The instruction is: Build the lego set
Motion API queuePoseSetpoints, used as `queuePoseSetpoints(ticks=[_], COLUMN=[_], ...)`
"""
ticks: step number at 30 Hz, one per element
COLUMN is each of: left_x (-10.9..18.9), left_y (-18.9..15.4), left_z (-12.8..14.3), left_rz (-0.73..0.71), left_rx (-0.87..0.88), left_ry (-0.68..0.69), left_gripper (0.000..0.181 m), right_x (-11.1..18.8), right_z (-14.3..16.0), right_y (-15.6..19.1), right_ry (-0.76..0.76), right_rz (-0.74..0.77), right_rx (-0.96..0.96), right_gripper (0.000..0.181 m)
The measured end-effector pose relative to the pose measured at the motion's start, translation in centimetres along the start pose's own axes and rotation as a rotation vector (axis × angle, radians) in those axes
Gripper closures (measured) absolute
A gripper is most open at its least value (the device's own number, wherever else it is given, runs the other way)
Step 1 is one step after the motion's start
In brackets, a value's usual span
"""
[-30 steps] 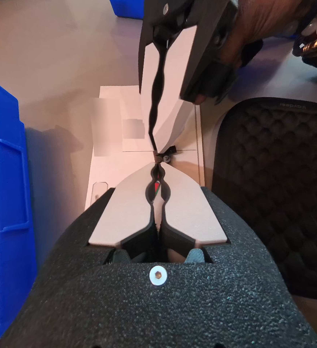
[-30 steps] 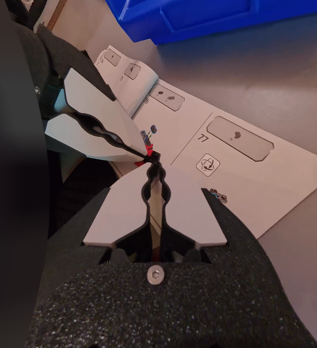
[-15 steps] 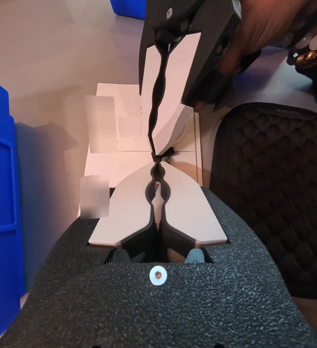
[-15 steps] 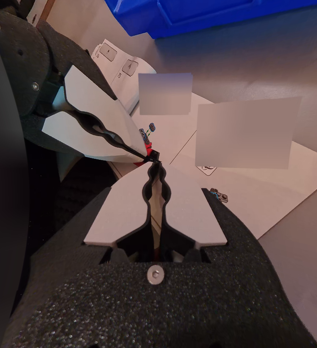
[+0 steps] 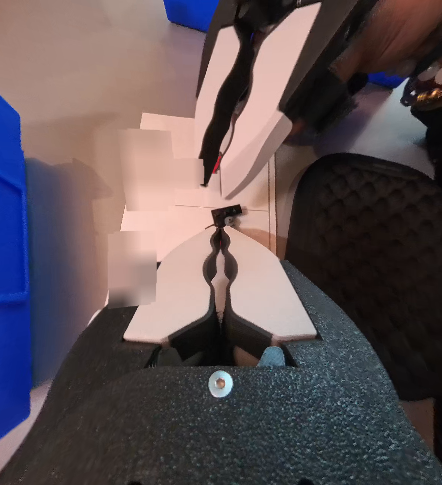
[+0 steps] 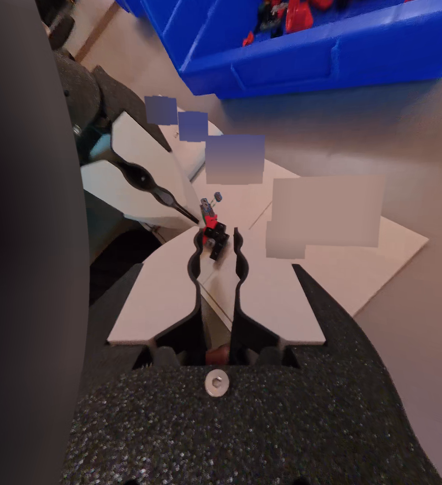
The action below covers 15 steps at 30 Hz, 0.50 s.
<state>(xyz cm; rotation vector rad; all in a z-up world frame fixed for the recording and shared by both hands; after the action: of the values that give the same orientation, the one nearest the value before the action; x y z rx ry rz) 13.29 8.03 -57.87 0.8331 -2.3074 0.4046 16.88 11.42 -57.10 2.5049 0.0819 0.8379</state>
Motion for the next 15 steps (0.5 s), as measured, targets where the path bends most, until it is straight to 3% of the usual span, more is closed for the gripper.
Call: queuePoseSetpoints(ticks=[6, 15], left_x=[0.9, -0.9], left_y=[0.7, 0.4], left_z=[1.1, 0.5], left_rz=[-0.057, -0.085], left_rx=[-0.018, -0.056], left_ry=[0.04, 0.022], left_gripper=[0.181, 0.181], right_x=[-0.5, -1.7], right_z=[0.4, 1.0], right_y=[0.1, -0.3], right_ry=[0.068, 0.094], right_rz=[0.093, 0.083], right_rx=[0.119, 0.043], right_gripper=[0.18, 0.18])
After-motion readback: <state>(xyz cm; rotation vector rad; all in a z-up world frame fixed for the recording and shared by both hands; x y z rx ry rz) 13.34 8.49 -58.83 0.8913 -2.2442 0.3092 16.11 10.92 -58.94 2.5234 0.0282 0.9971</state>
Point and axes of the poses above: each gripper's, where its closed fingertips meet, x back along the fingers, z out of its underside, y = z × x across the jaws, the point moved 2 cm from there along x, back along the fingers, and after that the axes turned 1 degree about x, right-handed, at the moved point
